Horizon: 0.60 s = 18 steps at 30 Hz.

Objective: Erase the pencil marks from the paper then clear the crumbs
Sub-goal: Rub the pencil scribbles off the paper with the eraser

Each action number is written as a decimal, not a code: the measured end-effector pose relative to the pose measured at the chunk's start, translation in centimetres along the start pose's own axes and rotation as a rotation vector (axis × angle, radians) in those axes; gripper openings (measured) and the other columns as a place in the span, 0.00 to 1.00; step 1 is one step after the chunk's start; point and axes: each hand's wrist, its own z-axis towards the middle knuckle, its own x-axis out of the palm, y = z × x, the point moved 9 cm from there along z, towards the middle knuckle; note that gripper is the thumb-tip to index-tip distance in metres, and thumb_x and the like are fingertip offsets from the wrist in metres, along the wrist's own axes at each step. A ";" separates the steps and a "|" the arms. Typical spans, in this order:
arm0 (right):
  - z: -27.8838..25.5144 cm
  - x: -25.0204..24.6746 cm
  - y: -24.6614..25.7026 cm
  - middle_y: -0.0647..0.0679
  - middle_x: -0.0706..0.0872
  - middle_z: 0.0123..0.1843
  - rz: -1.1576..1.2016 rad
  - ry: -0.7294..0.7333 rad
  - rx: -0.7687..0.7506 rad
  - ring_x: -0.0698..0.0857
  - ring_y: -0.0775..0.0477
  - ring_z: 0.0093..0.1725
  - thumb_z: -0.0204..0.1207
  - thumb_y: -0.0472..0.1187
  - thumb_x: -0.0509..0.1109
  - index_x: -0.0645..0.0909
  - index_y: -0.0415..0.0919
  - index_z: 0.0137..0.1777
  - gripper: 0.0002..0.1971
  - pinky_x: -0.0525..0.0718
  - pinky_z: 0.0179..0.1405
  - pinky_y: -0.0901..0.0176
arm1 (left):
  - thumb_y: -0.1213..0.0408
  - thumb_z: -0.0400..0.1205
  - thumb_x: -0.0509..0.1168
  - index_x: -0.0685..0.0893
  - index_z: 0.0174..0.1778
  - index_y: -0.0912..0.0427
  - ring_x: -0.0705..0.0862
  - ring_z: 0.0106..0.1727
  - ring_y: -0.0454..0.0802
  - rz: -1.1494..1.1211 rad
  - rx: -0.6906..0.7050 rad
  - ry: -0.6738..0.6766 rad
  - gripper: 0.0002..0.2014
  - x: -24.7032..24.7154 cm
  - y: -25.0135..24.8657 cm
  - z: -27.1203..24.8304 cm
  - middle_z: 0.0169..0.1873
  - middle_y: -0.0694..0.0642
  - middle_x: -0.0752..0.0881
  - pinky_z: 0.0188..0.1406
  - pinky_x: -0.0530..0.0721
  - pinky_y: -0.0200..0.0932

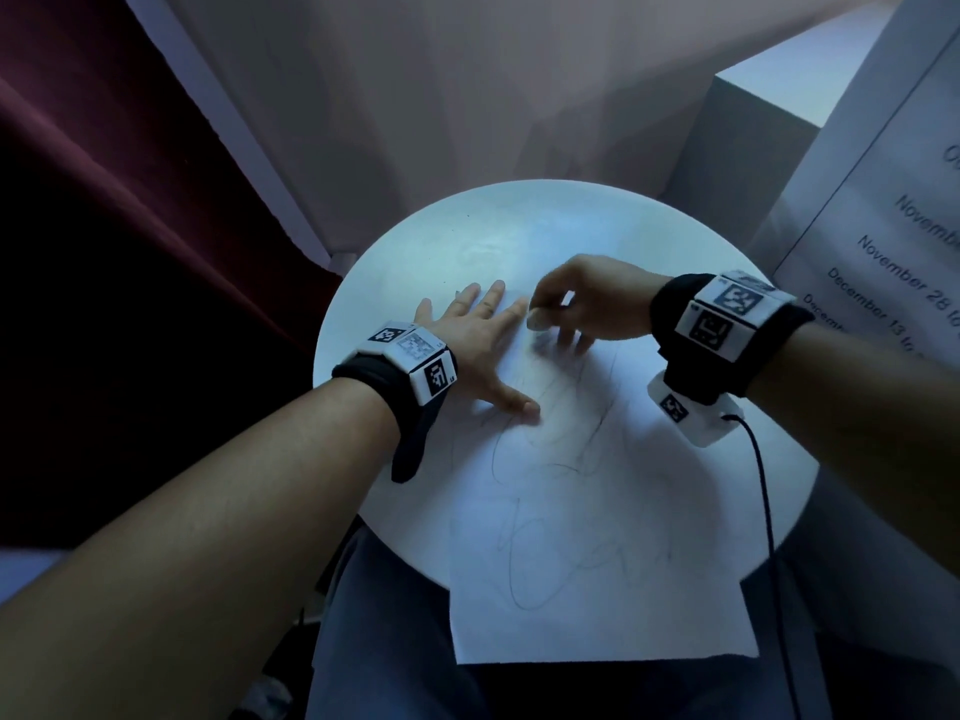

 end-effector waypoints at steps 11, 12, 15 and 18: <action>-0.4 -0.3 1.1 0.51 0.88 0.40 -0.293 -0.144 -0.084 0.84 0.50 0.37 0.68 0.41 0.76 0.90 0.48 0.41 0.03 0.83 0.44 0.58 | 0.22 0.62 0.69 0.40 0.88 0.43 0.38 0.87 0.48 -0.016 0.030 -0.047 0.65 -0.5 -1.4 0.6 0.87 0.46 0.38 0.81 0.43 0.74; -0.6 0.5 1.6 0.53 0.87 0.38 -0.310 -0.078 -0.108 0.83 0.51 0.37 0.68 0.41 0.76 0.89 0.49 0.39 0.03 0.81 0.42 0.60 | 0.22 0.62 0.69 0.39 0.87 0.42 0.38 0.87 0.48 -0.018 0.034 -0.041 0.65 -0.4 -1.3 0.7 0.87 0.47 0.37 0.81 0.43 0.75; -1.0 1.3 2.1 0.59 0.83 0.33 -0.318 0.035 -0.125 0.80 0.60 0.32 0.68 0.42 0.77 0.89 0.50 0.39 0.02 0.77 0.35 0.65 | 0.23 0.63 0.69 0.38 0.87 0.41 0.37 0.87 0.48 -0.020 0.040 -0.028 0.65 -0.5 -1.4 0.7 0.87 0.47 0.36 0.80 0.42 0.75; 0.0 -1.3 1.0 0.52 0.87 0.34 -0.247 -0.125 -0.077 0.82 0.52 0.35 0.70 0.43 0.77 0.91 0.46 0.42 0.03 0.81 0.39 0.60 | 0.23 0.64 0.68 0.36 0.87 0.44 0.35 0.87 0.47 -0.008 0.025 -0.010 0.65 -0.2 -1.2 0.8 0.87 0.46 0.34 0.81 0.41 0.74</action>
